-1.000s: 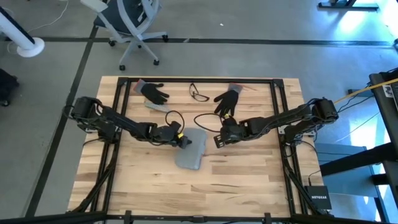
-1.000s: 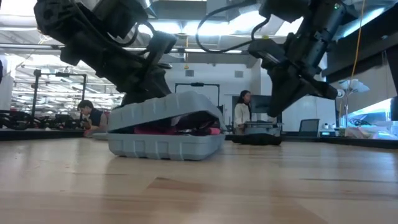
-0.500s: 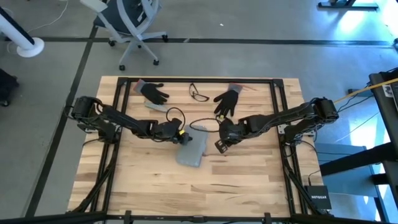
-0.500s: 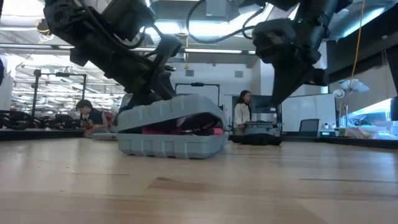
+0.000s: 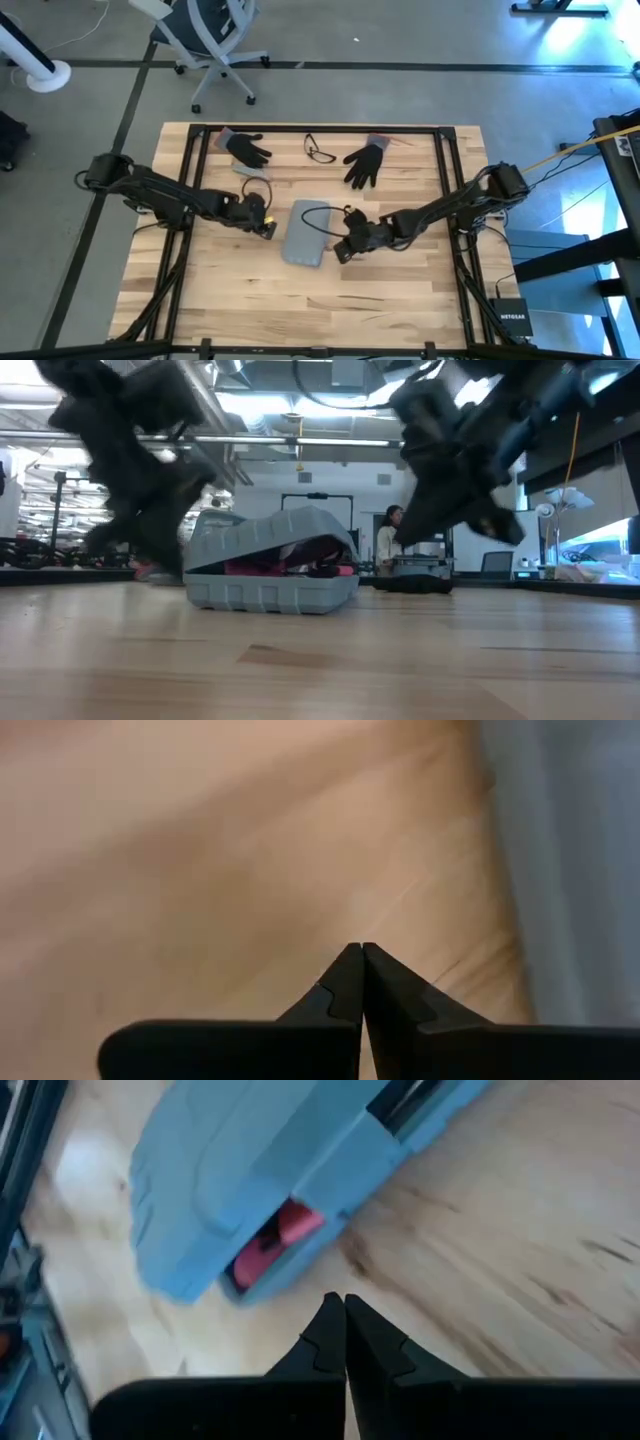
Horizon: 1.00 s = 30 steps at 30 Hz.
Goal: Prefit tool cases
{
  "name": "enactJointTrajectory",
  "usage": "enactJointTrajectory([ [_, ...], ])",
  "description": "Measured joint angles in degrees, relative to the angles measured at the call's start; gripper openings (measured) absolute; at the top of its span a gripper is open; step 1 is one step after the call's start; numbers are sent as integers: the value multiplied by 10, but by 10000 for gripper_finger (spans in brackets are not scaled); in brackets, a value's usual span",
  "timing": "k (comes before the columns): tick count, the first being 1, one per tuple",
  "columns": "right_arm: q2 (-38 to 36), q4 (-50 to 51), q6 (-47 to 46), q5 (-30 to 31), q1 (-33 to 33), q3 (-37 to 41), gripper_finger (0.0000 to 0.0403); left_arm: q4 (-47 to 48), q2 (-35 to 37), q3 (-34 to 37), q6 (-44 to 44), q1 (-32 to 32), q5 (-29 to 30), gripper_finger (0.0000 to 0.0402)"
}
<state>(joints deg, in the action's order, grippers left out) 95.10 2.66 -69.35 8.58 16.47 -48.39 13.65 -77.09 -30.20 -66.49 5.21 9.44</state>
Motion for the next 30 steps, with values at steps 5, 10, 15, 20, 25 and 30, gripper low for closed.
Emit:
enactJointTrajectory([
  [5, 66, -28, -24, -8, -7, -38, 0, -37, -9, 33, -72, 20, -15, 0],
  [10, 104, -42, -39, -6, -7, -74, 0, -63, -11, 37, -63, 23, -11, 0],
  [15, 102, -33, -31, 24, -8, -117, 0, -92, -33, 37, -64, 23, 1, 0],
  [20, 102, -35, 21, 21, -34, -163, 0, -131, -57, 37, -61, 23, 3, 0],
  [25, 122, -21, 79, -8, -68, -218, 0, -150, -60, 37, -54, 23, 0, 0],
  [30, 173, -20, 110, -53, -97, -278, 0, -162, -61, 37, -50, 23, -6, 0],
])
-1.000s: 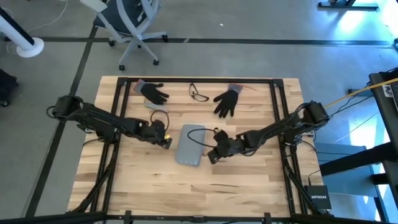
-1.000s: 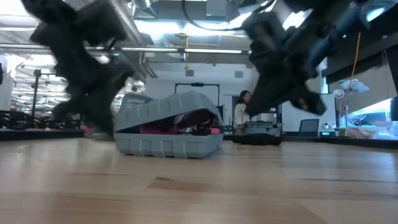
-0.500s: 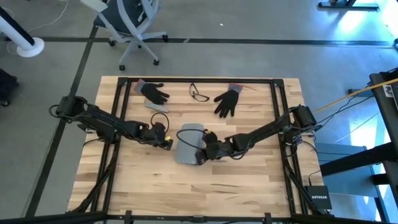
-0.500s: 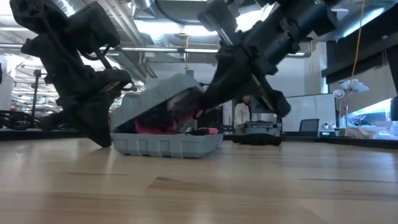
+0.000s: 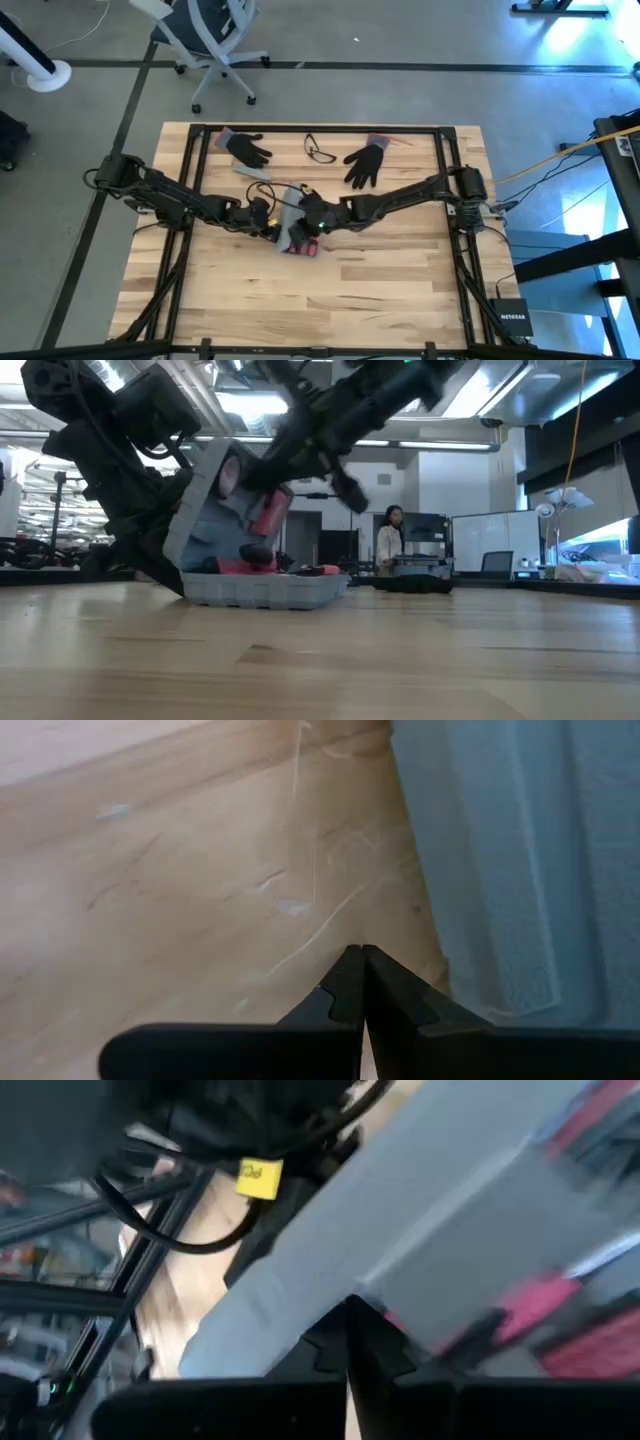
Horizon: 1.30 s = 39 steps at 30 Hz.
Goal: Prefit tool cases
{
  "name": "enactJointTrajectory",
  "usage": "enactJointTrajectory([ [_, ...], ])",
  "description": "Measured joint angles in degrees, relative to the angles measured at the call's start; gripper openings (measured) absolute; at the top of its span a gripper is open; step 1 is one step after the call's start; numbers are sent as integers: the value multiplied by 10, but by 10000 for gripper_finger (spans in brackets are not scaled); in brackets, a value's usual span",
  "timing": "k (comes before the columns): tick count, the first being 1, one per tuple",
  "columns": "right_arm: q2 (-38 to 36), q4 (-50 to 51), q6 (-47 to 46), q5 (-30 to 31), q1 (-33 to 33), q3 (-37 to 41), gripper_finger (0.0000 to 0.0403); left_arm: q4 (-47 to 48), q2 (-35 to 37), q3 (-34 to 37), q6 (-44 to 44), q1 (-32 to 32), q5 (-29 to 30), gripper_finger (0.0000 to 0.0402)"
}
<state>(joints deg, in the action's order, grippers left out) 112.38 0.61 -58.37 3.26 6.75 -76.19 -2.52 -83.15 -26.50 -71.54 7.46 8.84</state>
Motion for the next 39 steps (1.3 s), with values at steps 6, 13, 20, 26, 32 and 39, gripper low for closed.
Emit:
enactJointTrajectory([
  [6, 52, 63, 46, -69, -15, -82, 0, 10, 3, 2, 10, 1, -37, 0],
  [13, 56, 107, 107, -90, -28, -107, 0, 93, 97, -3, 34, 23, -66, 0],
  [20, 57, 86, 107, -91, -35, -106, 0, 416, 295, -1, -22, 73, -2, 0],
  [26, 57, 28, 92, -106, -47, -106, 0, 542, 423, 0, -112, 104, 69, 0],
  [32, 76, -10, 91, -94, -54, -106, 0, 529, 442, 0, -136, 130, 101, 0],
  [39, 138, -141, 35, -127, -53, -106, 0, 489, 442, 0, -125, 143, 111, 0],
])
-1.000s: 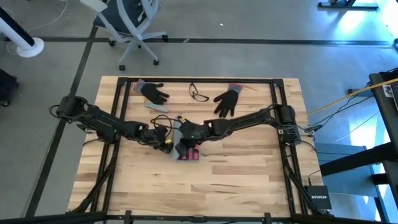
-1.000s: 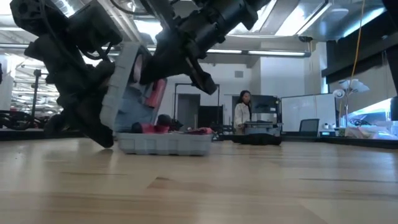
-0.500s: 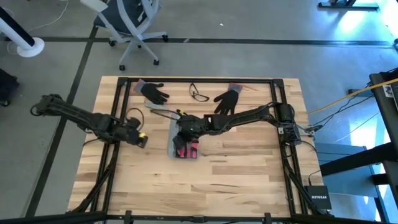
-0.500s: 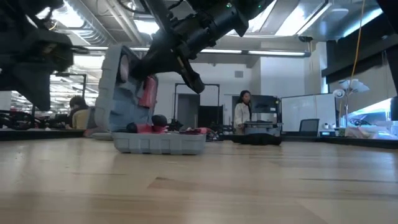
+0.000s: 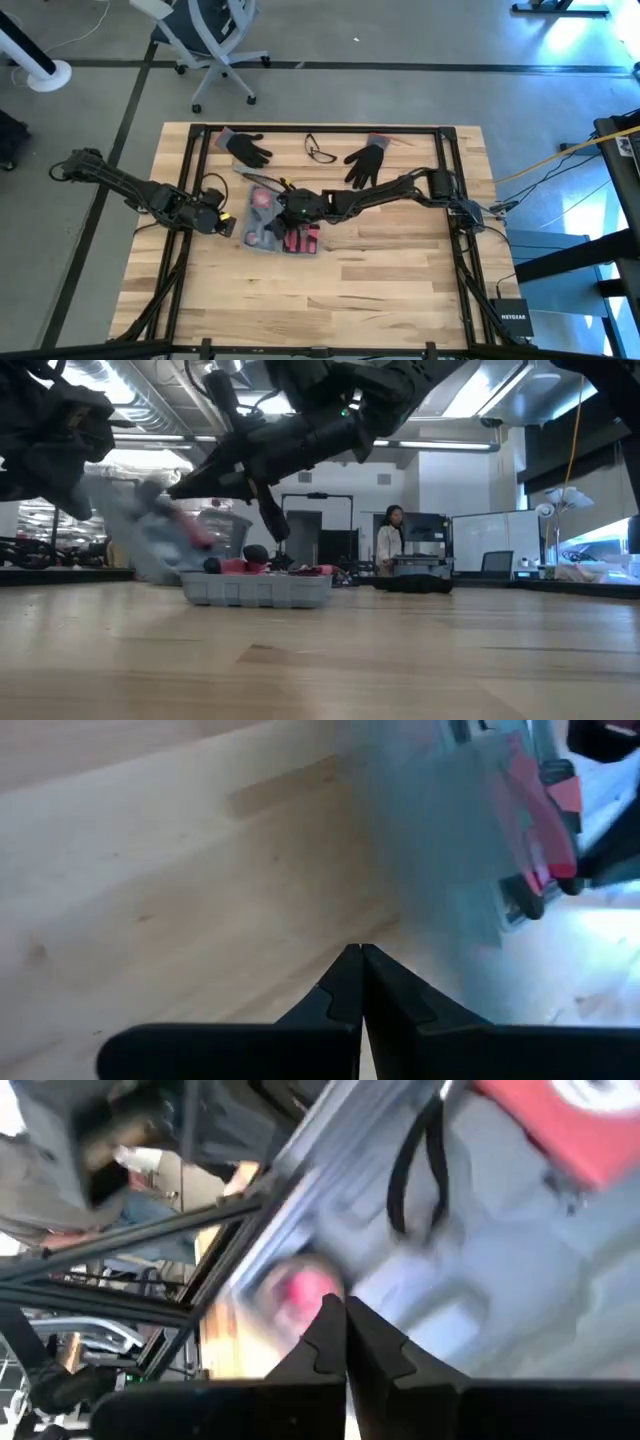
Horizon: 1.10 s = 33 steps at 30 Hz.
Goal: Prefit tool cases
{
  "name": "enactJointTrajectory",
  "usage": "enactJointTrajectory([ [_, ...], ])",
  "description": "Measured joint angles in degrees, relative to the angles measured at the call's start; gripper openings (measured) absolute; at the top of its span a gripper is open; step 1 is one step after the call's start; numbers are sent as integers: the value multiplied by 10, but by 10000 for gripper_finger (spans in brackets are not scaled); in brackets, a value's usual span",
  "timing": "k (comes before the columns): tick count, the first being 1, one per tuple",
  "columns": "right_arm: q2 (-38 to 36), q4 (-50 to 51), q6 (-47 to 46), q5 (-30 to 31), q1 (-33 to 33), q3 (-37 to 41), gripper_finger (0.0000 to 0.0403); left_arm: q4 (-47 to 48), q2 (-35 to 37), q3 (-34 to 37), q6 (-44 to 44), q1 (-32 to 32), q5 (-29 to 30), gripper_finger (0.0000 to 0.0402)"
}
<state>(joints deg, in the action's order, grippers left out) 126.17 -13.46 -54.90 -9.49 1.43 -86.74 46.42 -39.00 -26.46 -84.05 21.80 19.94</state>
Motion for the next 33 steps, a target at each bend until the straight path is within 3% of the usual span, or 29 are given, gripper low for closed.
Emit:
enactJointTrajectory([
  [7, -26, 84, 53, -10, -14, 1, 0, -6, 3, 0, 13, 0, -1, 0],
  [14, -109, 320, 108, 44, -11, 0, 0, -1, -2, 28, 4, -3, 0, 0],
  [22, -109, 365, 128, 55, -10, 0, 6, -108, -43, 106, -84, -3, -38, 0],
  [29, -103, 395, 204, 55, -11, -1, 90, -124, -77, 109, -85, -15, -31, 0],
  [33, -104, 423, 209, 70, -11, 0, 150, -123, -76, 104, -115, -44, 40, 0],
])
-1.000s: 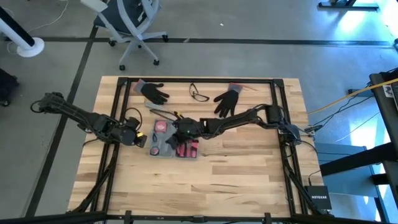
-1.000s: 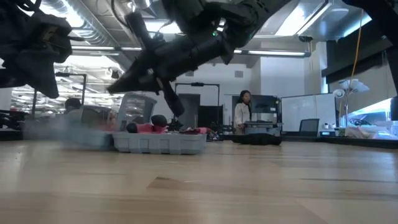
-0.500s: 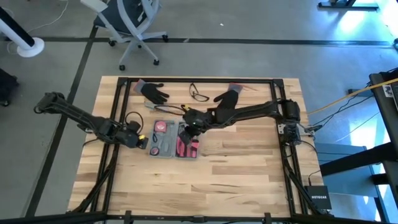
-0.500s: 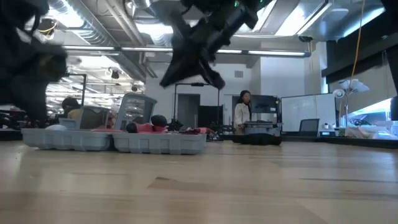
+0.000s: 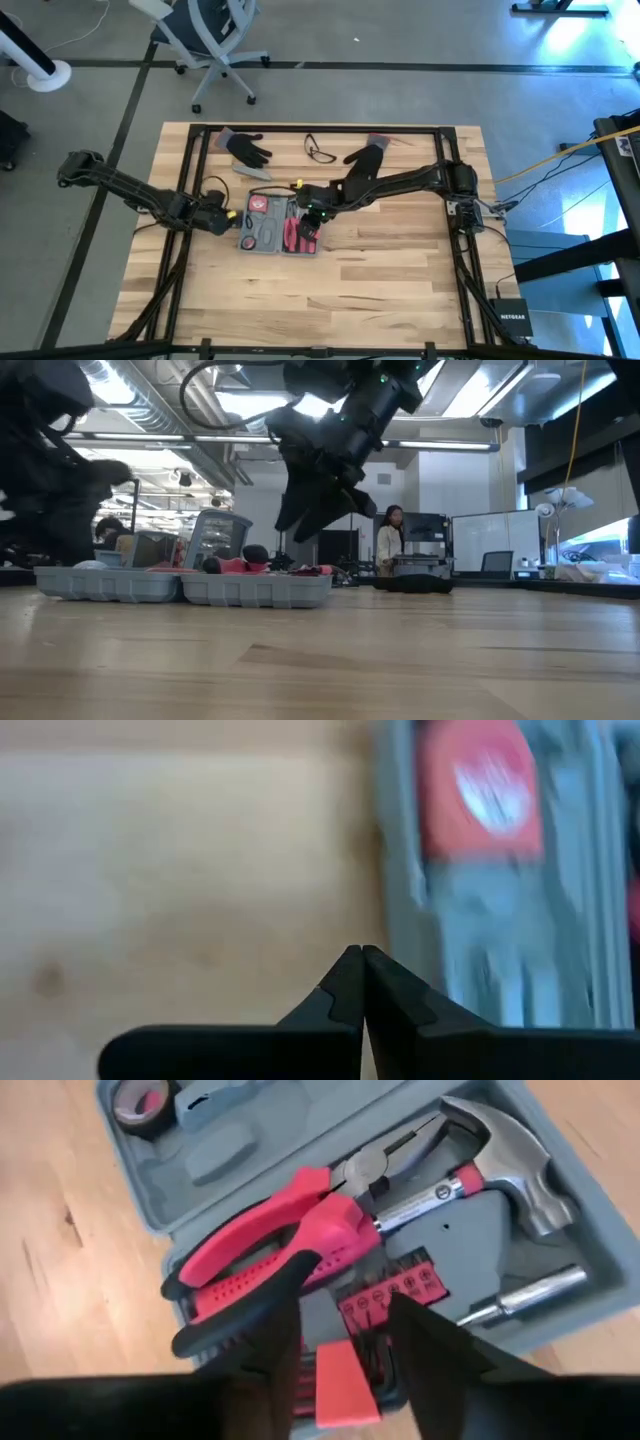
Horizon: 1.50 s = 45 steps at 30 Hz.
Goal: Prefit tool cases
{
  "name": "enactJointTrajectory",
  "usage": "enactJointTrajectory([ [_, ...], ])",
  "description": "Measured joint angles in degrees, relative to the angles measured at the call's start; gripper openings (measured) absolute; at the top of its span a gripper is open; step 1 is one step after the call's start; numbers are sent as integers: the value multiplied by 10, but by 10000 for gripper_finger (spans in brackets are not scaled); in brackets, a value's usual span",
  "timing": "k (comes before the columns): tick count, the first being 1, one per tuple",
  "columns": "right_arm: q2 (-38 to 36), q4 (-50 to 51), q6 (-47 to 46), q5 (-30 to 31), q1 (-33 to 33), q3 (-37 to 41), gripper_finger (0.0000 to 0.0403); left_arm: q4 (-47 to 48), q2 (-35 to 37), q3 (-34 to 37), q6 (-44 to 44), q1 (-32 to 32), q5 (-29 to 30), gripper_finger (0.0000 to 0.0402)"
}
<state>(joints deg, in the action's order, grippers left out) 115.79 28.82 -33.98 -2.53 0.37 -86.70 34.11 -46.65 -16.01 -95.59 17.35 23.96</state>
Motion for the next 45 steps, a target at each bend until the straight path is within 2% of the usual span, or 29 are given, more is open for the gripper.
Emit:
enactJointTrajectory([
  [4, -6, 6, 2, 0, -1, 0, 189, 1, -12, 0, -29, -55, 19, 0],
  [8, -18, 21, 14, 0, -1, 0, 205, -41, -50, 0, -11, -107, 26, 0],
  [14, -30, 46, 28, 2, -1, 0, 206, -169, -142, -5, 51, -176, 30, 0],
  [21, -37, 69, 28, 4, 0, -16, 207, -197, -239, -56, 157, -258, 14, 0],
  [26, -38, 80, 31, 12, 0, -32, 207, -215, -284, -85, 242, -285, -12, 0],
  [30, -38, 104, 34, 25, 0, -43, 207, -218, -324, -101, 257, -272, -39, 0],
  [32, -38, 135, 32, 25, 0, -43, 207, -216, -336, -106, 249, -251, -33, 0],
  [38, -37, 184, -35, 15, 10, -22, 207, -217, -342, -118, 174, -182, -49, 0],
  [45, -37, 129, -123, -14, 58, 25, 207, -243, -344, -118, 87, -112, -59, 0],
])
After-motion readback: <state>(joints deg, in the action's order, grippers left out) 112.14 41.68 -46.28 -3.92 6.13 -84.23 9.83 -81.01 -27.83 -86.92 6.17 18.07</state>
